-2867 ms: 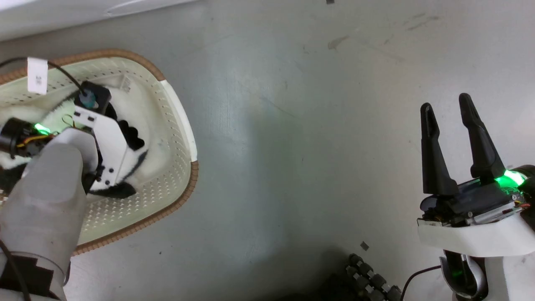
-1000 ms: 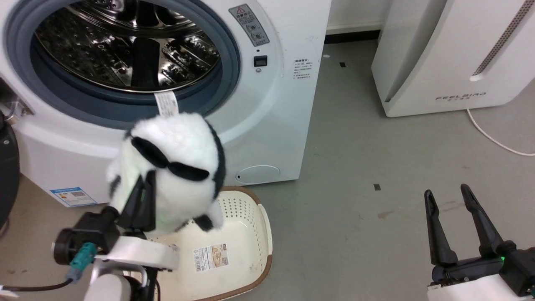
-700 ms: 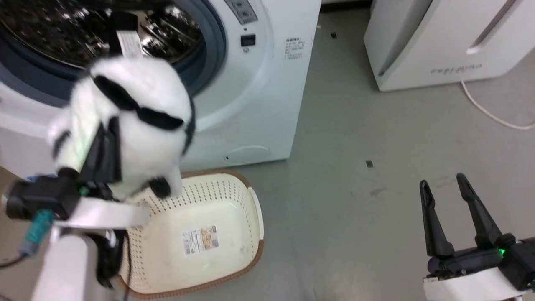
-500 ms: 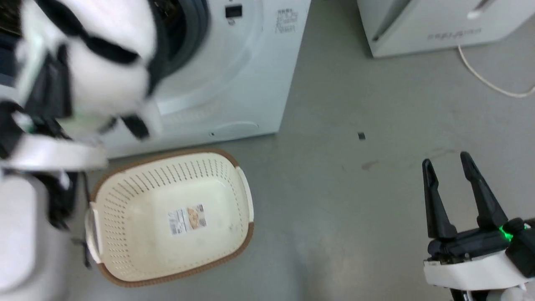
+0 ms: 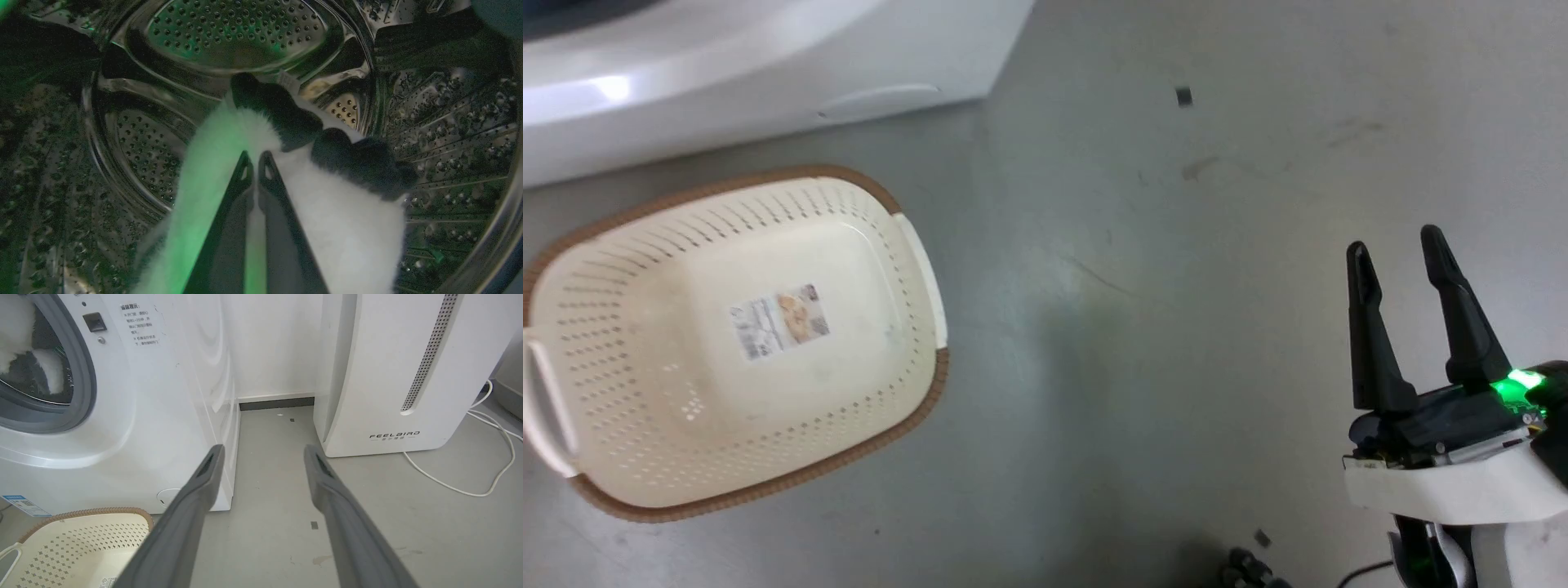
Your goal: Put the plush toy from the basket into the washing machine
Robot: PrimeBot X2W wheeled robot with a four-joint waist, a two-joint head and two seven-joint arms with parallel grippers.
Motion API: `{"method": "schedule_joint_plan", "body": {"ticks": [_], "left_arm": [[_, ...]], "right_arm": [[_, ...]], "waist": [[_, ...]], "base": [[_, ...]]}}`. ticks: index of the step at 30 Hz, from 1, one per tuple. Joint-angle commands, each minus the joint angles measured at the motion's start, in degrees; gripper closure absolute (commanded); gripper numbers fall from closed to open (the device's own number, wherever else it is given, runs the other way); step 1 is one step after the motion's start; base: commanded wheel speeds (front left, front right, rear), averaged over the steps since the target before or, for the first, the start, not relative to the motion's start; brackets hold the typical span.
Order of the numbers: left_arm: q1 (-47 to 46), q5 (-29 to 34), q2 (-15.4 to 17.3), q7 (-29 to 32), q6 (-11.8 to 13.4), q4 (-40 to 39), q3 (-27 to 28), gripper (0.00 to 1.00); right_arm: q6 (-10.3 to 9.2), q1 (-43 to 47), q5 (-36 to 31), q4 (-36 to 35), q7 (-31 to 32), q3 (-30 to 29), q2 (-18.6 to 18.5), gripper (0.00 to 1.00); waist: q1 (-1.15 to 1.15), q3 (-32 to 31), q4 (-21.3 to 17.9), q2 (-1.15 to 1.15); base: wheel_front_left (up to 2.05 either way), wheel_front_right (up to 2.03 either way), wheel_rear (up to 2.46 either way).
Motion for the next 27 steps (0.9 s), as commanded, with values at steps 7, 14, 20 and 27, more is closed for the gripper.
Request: {"method": "schedule_joint_plan", "body": {"ticks": [7,14,20,27], "left_arm": [[-13.5,2.71,2.08,3.69,-0.66,12.39,-8.13,1.0],[-20.81,-10.03,3.31,16.81,-0.75,18.94,-25.52,1.0],[-24.06,-16.34,5.71,21.16,-0.76,21.75,-32.18,1.0],[-24.2,-20.2,5.73,17.24,-0.76,24.5,-35.45,0.93]], "right_arm": [[-0.05,-2.31,2.5,-0.78,-0.25,1.41,-0.01,0.0],[-0.05,-2.85,2.2,-1.79,-0.25,2.02,-0.01,0.0],[-0.05,-3.58,2.3,-1.72,-0.25,1.88,-0.01,0.0],[-0.05,-4.08,1.29,-1.39,-0.25,1.12,-0.01,0.0]], "waist": [[-0.01,9.05,-4.51,0.0],[-0.01,12.33,-3.76,0.0],[-0.01,12.89,-3.26,0.0],[-0.01,10.84,-1.78,0.0]], "base": [[0.0,0.0,0.0],[0.0,0.0,0.0],[0.0,0.0,0.0],[0.0,0.0,0.0]]}}
